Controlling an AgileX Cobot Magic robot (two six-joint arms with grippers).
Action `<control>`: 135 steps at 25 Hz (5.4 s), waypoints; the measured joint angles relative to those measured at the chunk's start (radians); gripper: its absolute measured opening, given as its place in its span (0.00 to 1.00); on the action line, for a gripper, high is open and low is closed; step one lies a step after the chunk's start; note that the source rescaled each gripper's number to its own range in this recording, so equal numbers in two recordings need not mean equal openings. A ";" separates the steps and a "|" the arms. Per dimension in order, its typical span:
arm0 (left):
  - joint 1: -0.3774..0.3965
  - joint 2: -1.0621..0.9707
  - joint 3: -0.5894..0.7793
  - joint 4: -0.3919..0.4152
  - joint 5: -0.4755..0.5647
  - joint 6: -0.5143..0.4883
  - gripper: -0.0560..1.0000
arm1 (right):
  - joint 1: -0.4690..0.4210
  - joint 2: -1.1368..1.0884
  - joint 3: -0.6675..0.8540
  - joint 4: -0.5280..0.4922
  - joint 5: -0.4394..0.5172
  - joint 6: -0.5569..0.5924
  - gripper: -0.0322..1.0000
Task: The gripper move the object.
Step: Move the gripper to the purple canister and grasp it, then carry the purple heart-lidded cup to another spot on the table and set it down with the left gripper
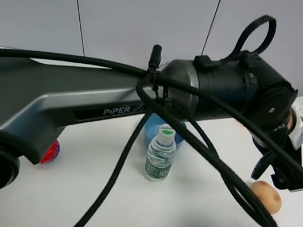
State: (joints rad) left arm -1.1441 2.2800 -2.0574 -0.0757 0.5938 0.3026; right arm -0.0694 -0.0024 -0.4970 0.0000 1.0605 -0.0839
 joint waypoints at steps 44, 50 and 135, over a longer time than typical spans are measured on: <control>-0.065 0.193 0.000 -0.091 -0.425 -0.269 1.00 | 0.000 0.000 0.001 -0.033 0.001 0.000 1.00; -0.039 0.129 -0.001 -0.057 -0.243 -0.258 1.00 | 0.000 0.000 0.001 -0.033 0.001 0.000 1.00; 0.408 0.363 -0.001 0.031 -0.489 -0.264 0.07 | 0.000 0.000 0.001 -0.033 0.001 0.000 1.00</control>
State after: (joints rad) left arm -0.7358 2.6432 -2.0584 -0.0449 0.1048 0.0390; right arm -0.0694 -0.0024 -0.4959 -0.0333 1.0615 -0.0839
